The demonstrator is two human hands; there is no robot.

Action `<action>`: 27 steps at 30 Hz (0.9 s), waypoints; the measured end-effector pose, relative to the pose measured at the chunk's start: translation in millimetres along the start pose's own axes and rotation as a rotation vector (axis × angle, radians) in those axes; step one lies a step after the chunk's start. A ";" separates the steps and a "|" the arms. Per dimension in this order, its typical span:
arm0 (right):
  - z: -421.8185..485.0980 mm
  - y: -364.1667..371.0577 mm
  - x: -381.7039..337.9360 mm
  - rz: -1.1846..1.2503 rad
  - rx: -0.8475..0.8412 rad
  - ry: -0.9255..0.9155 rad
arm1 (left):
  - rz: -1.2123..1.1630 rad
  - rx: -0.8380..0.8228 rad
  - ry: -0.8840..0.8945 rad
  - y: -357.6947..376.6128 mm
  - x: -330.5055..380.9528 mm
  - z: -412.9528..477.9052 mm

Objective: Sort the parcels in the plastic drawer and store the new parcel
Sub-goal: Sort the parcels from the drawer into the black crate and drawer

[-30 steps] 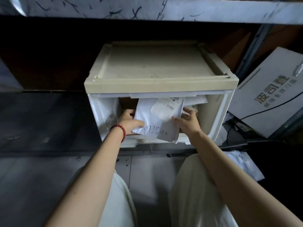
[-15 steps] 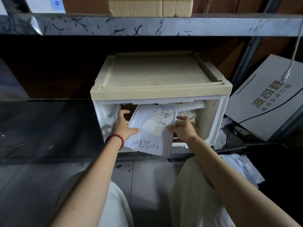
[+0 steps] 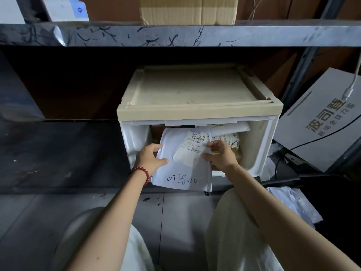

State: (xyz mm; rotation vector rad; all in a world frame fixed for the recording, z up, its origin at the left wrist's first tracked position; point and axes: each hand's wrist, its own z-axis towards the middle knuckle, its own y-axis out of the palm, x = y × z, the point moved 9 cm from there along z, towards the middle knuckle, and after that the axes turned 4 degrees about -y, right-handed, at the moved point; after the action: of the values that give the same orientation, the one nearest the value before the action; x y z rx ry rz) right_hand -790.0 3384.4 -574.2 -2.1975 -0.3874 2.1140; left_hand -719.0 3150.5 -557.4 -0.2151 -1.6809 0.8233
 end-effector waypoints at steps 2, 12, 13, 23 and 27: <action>0.8 0.8 0.3 -0.025 -0.004 -0.009 | 0.037 0.011 -0.006 0.2 -1.0 -2.9; 1.3 1.4 -3.0 -0.176 -0.038 -0.059 | -0.079 -0.017 -0.074 -3.9 -12.0 -3.5; 0.9 0.6 -3.9 -0.190 -0.047 -0.067 | -0.095 -0.027 -0.080 -3.6 -12.0 -3.6; -5.4 -5.3 -15.6 -0.257 -0.094 -0.129 | -0.262 -0.088 -0.122 -7.3 -11.0 -12.4; -8.6 -7.4 -26.3 -0.327 -0.076 -0.205 | -0.318 -0.194 0.025 -9.2 10.6 -25.8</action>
State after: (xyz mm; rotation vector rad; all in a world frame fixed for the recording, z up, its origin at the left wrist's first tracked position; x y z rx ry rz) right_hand -783.0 3386.7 -546.5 -1.8023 -0.7932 2.1712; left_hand -695.9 3159.9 -541.9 -0.0869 -1.7159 0.4197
